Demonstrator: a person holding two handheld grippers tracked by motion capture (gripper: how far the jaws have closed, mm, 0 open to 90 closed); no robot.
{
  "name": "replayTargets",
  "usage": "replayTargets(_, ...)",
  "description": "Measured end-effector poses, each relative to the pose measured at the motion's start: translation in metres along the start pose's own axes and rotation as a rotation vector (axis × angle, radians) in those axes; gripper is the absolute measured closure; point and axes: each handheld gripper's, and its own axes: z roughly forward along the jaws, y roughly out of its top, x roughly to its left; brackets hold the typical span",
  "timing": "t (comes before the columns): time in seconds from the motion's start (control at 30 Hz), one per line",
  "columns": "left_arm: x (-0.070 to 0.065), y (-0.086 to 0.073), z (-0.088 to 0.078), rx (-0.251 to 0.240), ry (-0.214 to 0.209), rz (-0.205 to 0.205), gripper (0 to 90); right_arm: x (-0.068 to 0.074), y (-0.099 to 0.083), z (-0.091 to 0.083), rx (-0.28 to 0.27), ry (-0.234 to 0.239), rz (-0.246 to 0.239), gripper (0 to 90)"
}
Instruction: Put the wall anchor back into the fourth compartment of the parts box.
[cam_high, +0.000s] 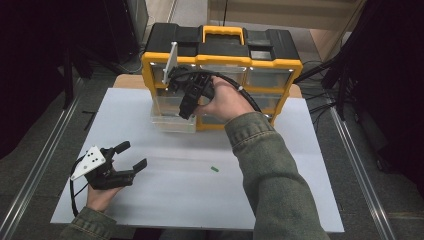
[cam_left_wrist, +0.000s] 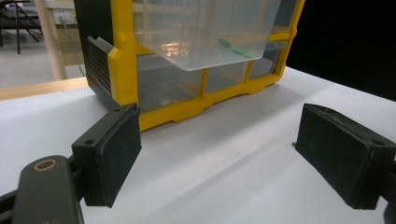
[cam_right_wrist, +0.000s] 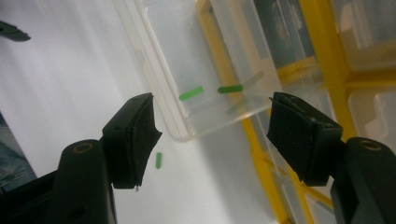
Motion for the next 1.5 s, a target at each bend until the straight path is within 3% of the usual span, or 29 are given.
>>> replayTargets(0.23,-0.001,0.000,0.001,0.002,0.001,0.002,13.6,0.009,-0.036,0.005,0.000,0.003,0.025,33.9)
replayTargets(0.43,-0.001,0.000,0.002,0.000,0.003,-0.003,13.6,0.020,-0.072,0.023,0.004,0.001,0.054,34.3)
replayTargets(0.6,-0.001,0.000,0.002,0.002,0.003,-0.002,13.6,0.026,-0.090,0.041,0.014,0.009,0.082,34.6)
replayTargets(0.83,-0.001,0.000,0.002,0.001,0.003,-0.002,13.6,0.034,-0.100,0.075,0.065,0.030,0.088,34.6)
replayTargets(1.0,-0.001,0.000,0.001,0.001,0.004,-0.001,13.6,0.037,-0.105,0.098,0.066,0.067,0.075,36.2)
replayTargets(1.37,-0.001,0.000,0.001,-0.002,0.005,-0.001,13.6,0.043,-0.115,0.144,0.095,0.078,0.074,36.4)
replayTargets(1.5,-0.001,0.000,0.001,-0.002,0.005,-0.002,13.6,0.047,-0.116,0.159,0.123,0.097,0.073,44.0)
